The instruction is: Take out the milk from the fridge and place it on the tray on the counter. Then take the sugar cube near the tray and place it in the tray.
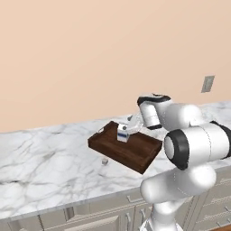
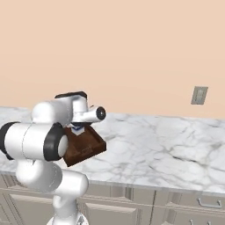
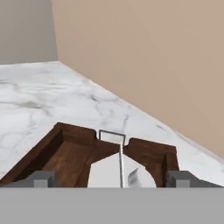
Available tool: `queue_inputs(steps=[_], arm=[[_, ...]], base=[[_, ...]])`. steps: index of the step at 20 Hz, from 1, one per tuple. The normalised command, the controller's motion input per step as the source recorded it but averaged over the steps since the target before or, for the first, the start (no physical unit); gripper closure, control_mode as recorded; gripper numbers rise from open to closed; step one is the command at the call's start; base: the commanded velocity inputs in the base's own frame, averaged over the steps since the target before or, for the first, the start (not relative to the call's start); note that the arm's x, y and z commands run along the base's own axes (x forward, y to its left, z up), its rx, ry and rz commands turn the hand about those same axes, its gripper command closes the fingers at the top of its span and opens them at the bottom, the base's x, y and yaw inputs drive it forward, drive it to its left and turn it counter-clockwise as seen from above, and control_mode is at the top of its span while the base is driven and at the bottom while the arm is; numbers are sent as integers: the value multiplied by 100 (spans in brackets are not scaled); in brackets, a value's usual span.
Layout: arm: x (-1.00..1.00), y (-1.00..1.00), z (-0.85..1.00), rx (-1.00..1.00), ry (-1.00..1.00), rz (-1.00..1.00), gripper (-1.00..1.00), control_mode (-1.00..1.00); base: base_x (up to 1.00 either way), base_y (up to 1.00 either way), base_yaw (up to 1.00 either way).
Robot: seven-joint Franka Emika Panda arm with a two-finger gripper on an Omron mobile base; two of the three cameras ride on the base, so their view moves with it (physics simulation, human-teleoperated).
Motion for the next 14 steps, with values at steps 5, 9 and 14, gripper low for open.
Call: queue_inputs(steps=[5,9,14], arm=[[-18,0,98,0,-2,0,-100,-100],[-29,15,91,-3,0,0,-100,-100],[-82,37,54,-9,3,0,-100,-100]], base=[[0,0,0],[0,0,0],[0,0,0]])
